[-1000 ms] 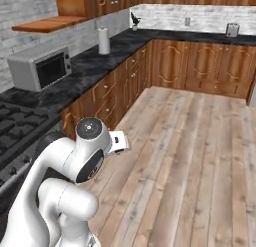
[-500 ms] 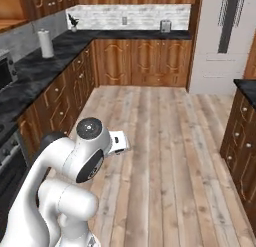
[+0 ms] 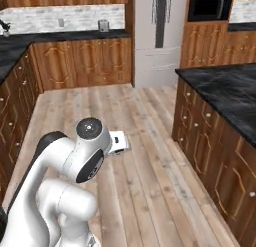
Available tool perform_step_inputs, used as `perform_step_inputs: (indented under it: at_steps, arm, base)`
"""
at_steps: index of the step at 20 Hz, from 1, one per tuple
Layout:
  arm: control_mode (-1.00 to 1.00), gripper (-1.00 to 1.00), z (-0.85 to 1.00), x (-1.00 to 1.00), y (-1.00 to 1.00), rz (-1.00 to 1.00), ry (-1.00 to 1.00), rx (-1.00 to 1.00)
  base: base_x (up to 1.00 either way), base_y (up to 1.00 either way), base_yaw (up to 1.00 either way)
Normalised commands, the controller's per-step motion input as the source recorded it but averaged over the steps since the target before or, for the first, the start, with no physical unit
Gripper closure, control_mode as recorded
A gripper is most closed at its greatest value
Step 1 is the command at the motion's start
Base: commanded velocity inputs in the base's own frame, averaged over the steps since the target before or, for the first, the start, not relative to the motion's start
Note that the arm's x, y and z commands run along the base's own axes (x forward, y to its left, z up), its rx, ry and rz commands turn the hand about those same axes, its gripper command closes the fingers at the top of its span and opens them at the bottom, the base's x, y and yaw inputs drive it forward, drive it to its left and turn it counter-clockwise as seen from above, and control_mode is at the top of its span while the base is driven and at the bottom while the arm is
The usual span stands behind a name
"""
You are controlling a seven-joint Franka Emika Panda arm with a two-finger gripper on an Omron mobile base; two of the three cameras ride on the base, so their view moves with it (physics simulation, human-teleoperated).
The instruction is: Four empty soda cans are scattered around the kitchen. Gather all the cans and cluster them next to the stove for recycling.
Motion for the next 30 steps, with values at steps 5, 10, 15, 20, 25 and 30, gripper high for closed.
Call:
perform_step_inputs:
  at_steps: [5,10,15,20,25,30]
  arm:
    - [1.00,-1.00,0.00,0.00,0.00,0.00,0.00,0.00]
    - [1.00,-1.00,0.00,0.00,0.00,0.00,0.00,0.00]
    - [1.00,-1.00,0.00,0.00,0.00,0.00,0.00,0.00]
    - [1.00,-1.00,0.00,0.00,0.00,0.00,0.00,0.00]
    - [1.00,-1.00,0.00,0.00,0.00,0.00,0.00,0.00]
    - [1.00,-1.00,0.00,0.00,0.00,0.00,0.00,0.00]
  base:
    - [0.00,-0.13,-0.49]
    - [0.00,-0.13,-0.49]
    - [0.00,-0.15,-0.49]
    - [0.00,-0.12,-0.49]
    - [0.00,-0.16,-0.48]
    - [0.00,-0.22,-0.46]
